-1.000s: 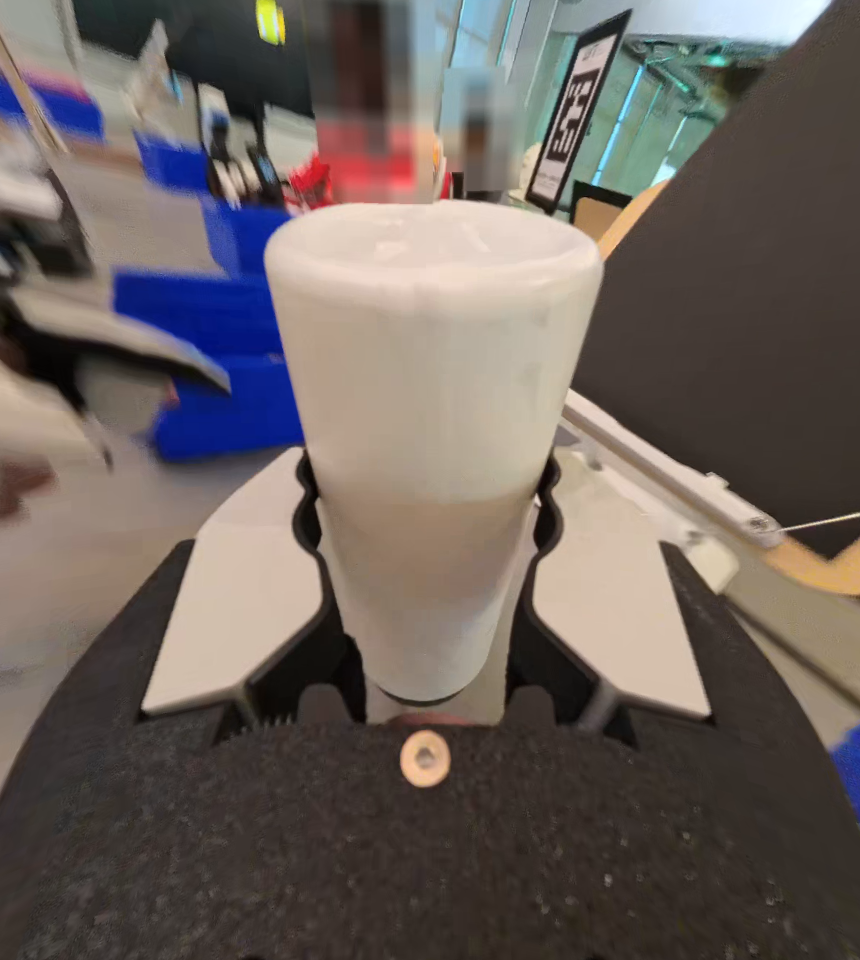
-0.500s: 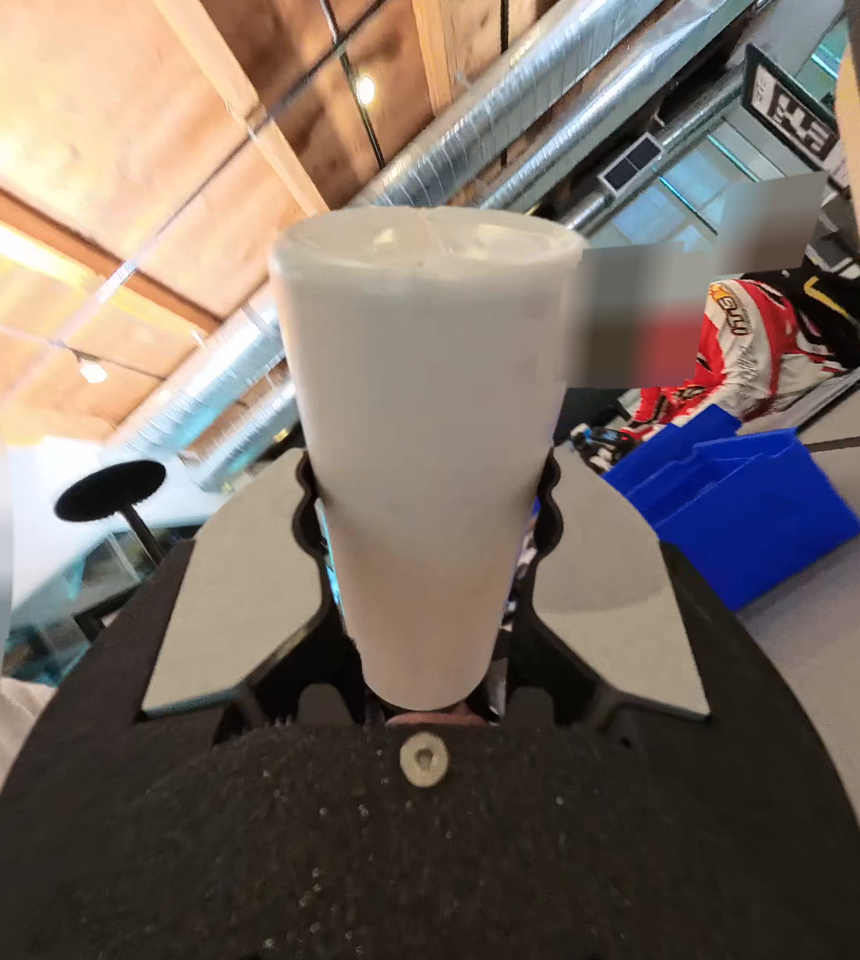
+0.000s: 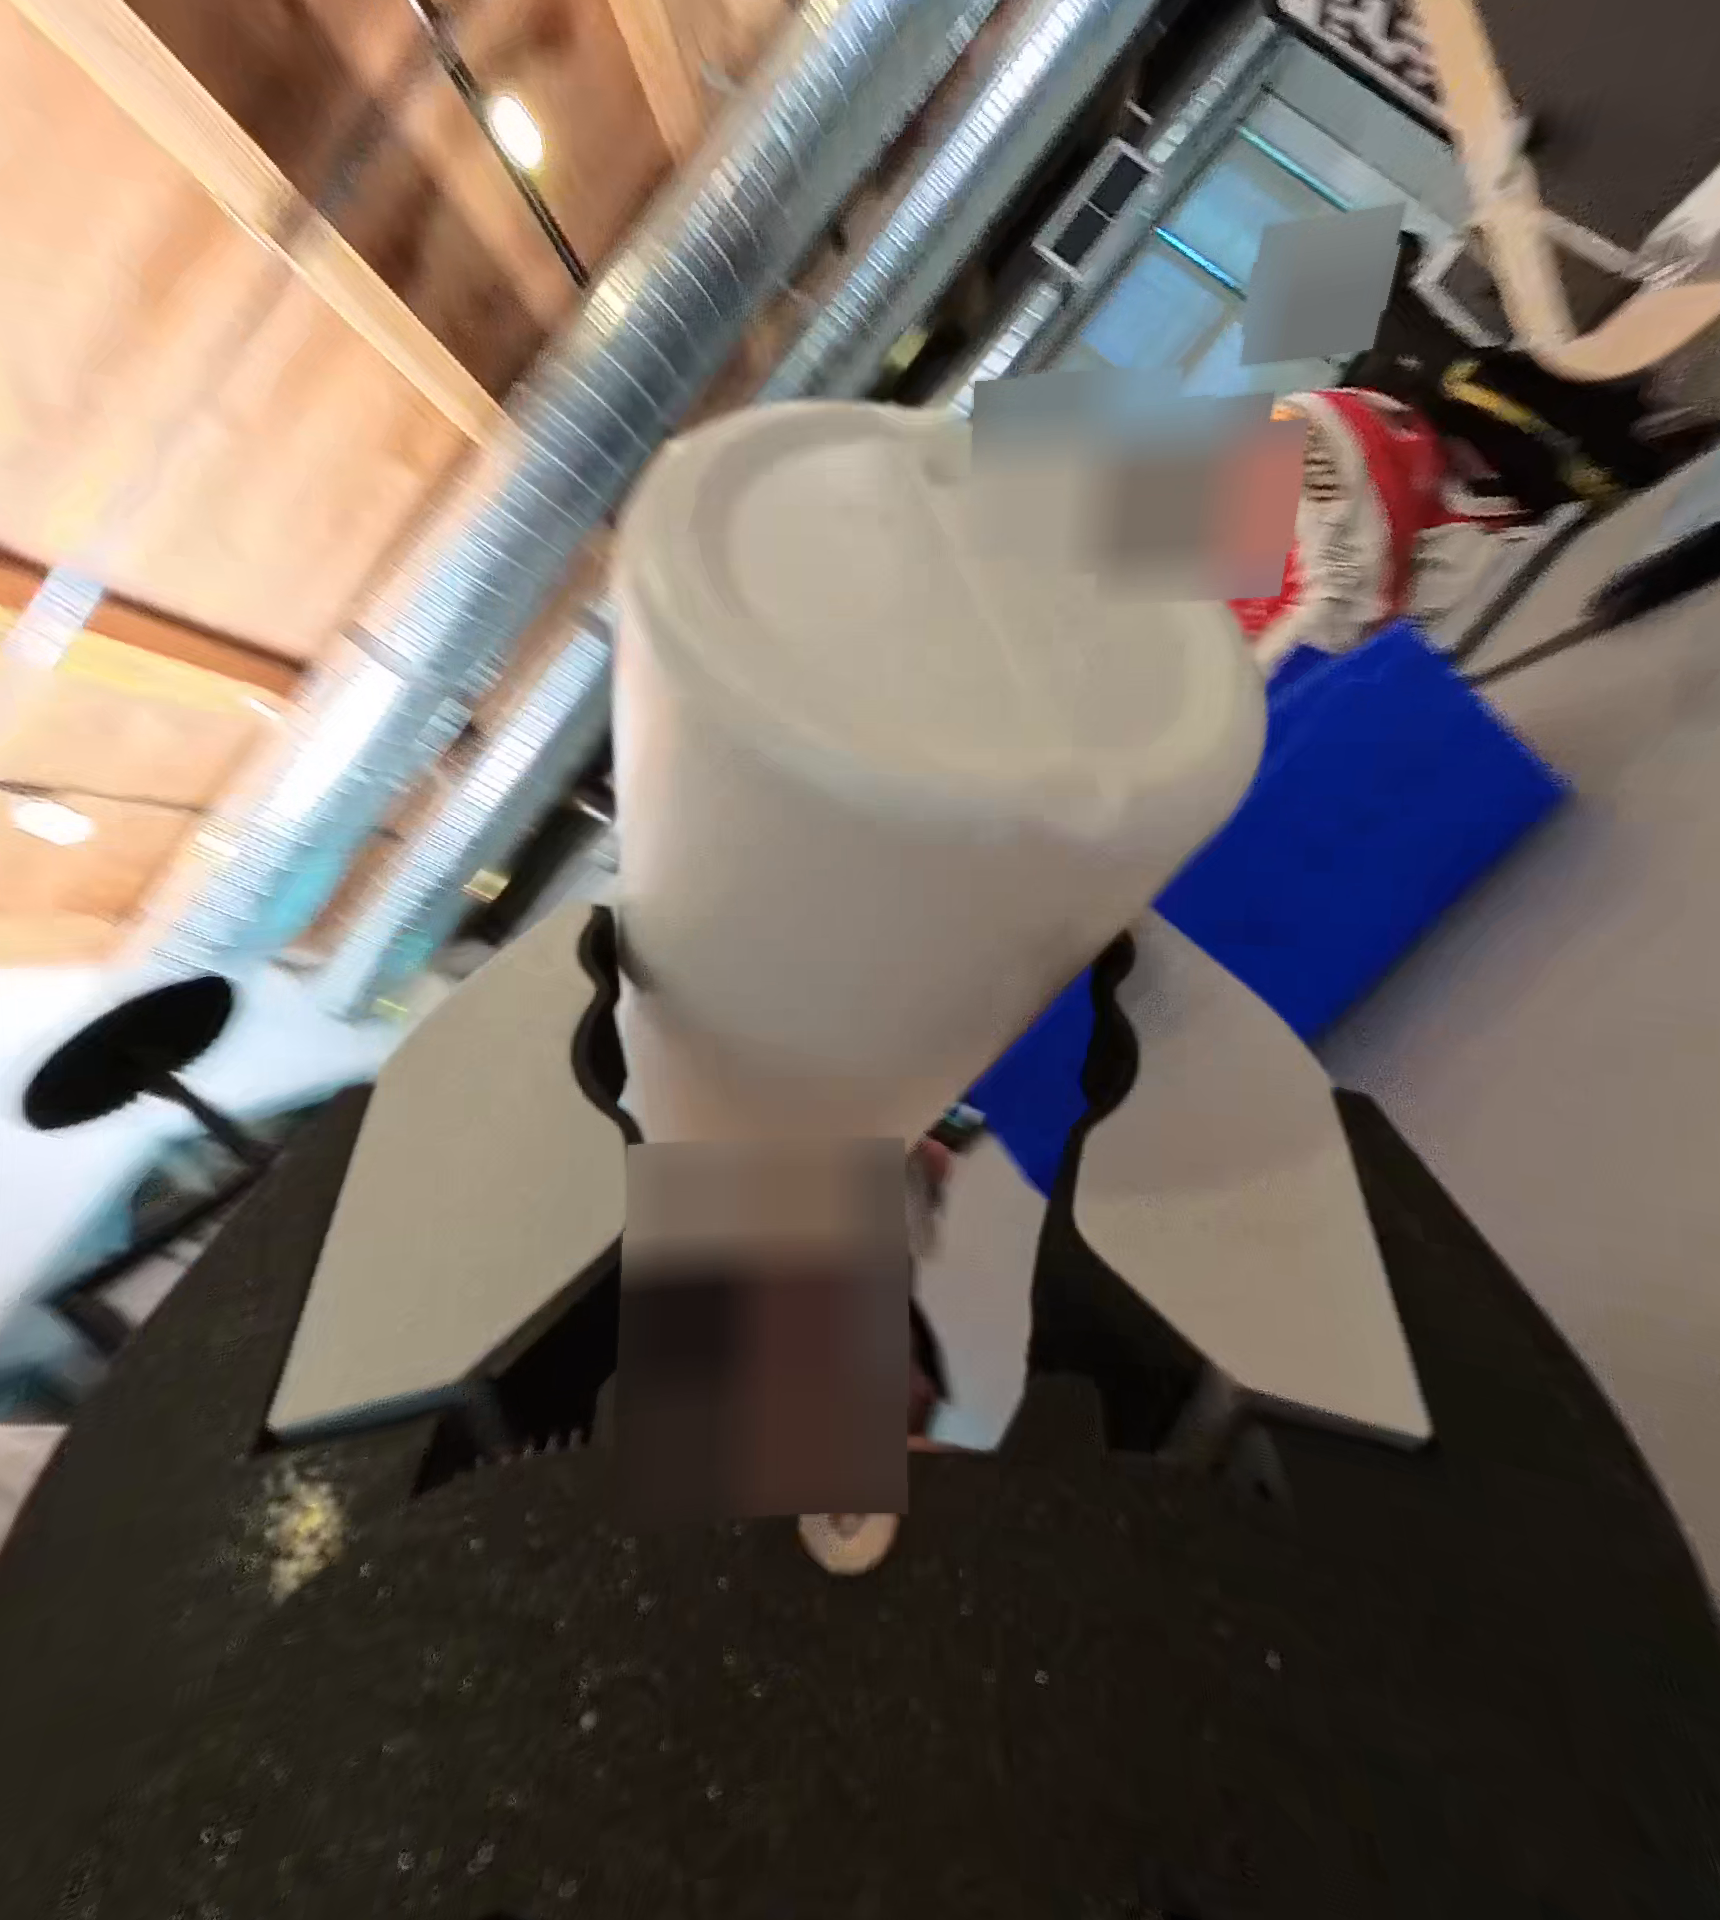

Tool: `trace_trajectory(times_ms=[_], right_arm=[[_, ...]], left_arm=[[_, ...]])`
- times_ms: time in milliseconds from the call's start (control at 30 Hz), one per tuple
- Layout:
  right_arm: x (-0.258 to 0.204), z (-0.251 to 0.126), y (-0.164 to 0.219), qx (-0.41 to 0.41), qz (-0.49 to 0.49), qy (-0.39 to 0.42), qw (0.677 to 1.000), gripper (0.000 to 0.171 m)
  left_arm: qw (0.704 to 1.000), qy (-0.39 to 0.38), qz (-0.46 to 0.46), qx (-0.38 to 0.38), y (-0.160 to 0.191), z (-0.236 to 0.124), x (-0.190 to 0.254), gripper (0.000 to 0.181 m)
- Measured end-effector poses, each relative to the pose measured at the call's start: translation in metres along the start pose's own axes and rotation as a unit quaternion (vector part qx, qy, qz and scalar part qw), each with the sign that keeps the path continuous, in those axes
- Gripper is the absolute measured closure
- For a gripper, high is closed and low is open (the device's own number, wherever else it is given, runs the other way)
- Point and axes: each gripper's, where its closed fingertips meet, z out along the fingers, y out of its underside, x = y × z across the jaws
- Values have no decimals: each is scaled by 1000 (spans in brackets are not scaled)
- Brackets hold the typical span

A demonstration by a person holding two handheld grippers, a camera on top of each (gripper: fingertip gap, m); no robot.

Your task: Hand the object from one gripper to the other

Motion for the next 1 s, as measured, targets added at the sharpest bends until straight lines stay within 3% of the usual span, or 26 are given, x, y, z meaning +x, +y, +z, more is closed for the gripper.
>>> trace_trajectory(times_ms=[100, 167, 267, 367, 467, 533, 633, 700, 833, 1000], right_arm=[[16, -16, 0, -57, -139, 95, 984, 80], [18, -25, -9, -84, -275, 157, 945, 81], [6, -26, -10, -151, -506, 210, 823, 77], [-3, -13, 22, -241, -657, 206, 684, 71], [-2, 1, 59, -277, -724, 195, 601, 78], [-2, 8, 76, -262, -753, 180, 577, 87], [-8, 16, 89, -237, -766, 166, 574, 95], [-4, 18, 90, -245, -759, 179, 576, 93], [0, 18, 90, -244, -787, 178, 539, 90], [0, 14, 86, -232, -805, 171, 519, 91]], left_arm=[[999, -29, 26, -8, -8, -11, -13, 89], [997, -63, 41, -15, -13, -20, -28, 89], [993, -101, 57, -32, -16, -28, -45, 90], [989, -118, 76, -55, -12, -24, -47, 90], [988, -105, 92, -69, -6, -14, -35, 91], [985, -102, 110, -85, 1, -7, -28, 91], [982, -97, 134, -96, 8, 1, -17, 91], [979, -96, 148, -100, 11, 4, -12, 91], [975, -107, 163, -105, 15, 8, -8, 91], [971, -111, 186, -96, 17, 8, -6, 92]])
